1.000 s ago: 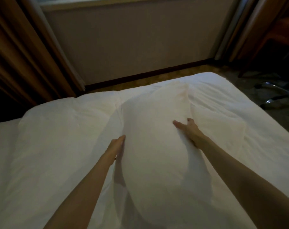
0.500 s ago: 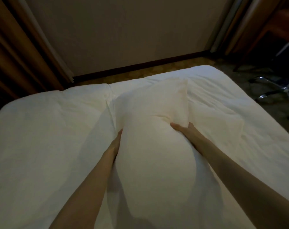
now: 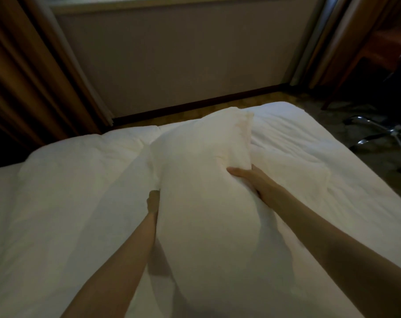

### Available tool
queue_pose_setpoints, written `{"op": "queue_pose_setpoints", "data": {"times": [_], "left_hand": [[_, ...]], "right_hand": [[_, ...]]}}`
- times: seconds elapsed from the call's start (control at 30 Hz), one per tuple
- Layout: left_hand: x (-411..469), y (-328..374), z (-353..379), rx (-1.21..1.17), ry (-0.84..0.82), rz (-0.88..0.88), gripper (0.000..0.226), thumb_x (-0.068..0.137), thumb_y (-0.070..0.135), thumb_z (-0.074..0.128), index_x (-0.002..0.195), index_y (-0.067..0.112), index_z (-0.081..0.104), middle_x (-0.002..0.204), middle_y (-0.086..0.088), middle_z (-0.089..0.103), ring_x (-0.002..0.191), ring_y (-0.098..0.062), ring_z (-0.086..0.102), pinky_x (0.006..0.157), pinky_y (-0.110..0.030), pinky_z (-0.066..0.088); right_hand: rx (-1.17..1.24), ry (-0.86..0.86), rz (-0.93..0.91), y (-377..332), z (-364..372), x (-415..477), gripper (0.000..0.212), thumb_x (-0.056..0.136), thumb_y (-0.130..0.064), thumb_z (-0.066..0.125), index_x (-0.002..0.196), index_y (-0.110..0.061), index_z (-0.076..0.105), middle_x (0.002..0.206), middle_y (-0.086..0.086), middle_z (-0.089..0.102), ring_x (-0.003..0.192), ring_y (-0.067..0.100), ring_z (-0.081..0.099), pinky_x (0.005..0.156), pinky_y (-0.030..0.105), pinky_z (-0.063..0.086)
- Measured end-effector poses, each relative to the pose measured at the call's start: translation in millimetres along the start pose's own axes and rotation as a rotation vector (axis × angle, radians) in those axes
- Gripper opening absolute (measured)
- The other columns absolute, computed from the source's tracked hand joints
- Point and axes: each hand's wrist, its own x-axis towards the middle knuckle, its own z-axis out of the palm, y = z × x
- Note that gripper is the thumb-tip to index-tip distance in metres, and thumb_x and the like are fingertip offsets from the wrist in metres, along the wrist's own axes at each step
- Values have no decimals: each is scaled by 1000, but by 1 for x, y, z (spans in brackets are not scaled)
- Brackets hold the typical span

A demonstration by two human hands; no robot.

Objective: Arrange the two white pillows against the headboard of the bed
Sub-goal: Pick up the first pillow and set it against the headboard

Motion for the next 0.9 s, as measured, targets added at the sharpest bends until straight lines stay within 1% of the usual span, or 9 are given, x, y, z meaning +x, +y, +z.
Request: {"op": "queue_pose_setpoints", "data": {"times": [0.1,0.27,0.4,0.47,0.57,0.63,0.7,0.83,0.9], "left_hand": [[-30,3,-26,-122,106,-7,43,99,23,43,113,-15,59,121,-31,61,111,-39,59,85,-35,46],[-87,2,-76,-320,253,30,43,98,23,39,107,-12,63,117,-28,63,87,-26,54,73,-28,37],[-135,-11,-118,-366,332,106,40,99,23,37,92,-4,65,116,-29,64,83,-23,49,71,-26,36],[-154,-17,-137,-383,377,131,40,100,24,37,90,-2,65,115,-29,64,83,-23,50,72,-26,37],[-187,-34,-168,-425,461,156,47,100,27,36,106,-10,64,115,-27,65,86,-26,54,76,-27,39],[-210,-49,-191,-453,528,181,49,100,29,37,109,-11,63,116,-27,64,96,-32,60,81,-28,42],[-225,-63,-211,-482,578,193,48,100,29,38,105,-11,64,116,-27,64,100,-35,60,83,-29,43],[-253,-92,-251,-524,660,194,42,99,26,39,65,6,54,93,-19,64,88,-30,58,74,-28,40],[-270,-114,-278,-549,716,196,39,99,25,39,78,1,61,96,-22,65,88,-30,57,74,-27,38]], "right_hand": [[83,-77,-3,-2,-3,-30,61,74,-35,74,128,-13,54,108,8,71,88,25,70,61,30,54],[125,-144,-32,-3,11,-83,50,79,-31,71,121,-6,61,104,12,72,87,26,70,68,31,56],[173,-207,-78,-2,28,-128,54,80,-34,69,126,-8,58,118,12,68,102,27,66,74,32,53],[176,-245,-105,-3,37,-147,37,84,-33,65,116,-14,62,111,7,70,97,22,66,69,28,50],[211,-299,-135,-2,51,-177,6,88,-28,61,92,-24,59,94,-1,68,83,14,63,63,25,46],[211,-359,-136,-1,65,-199,15,87,-30,62,99,-21,61,97,1,69,87,16,64,65,27,47],[217,-392,-122,-1,80,-216,38,83,-34,66,116,-15,60,108,6,70,96,21,65,72,32,50],[217,-448,-127,2,114,-244,46,78,-36,70,118,-14,61,107,8,71,98,25,66,81,37,51],[179,-491,-110,4,140,-263,61,68,-43,75,121,-16,61,112,8,71,105,28,65,93,41,50]]}}
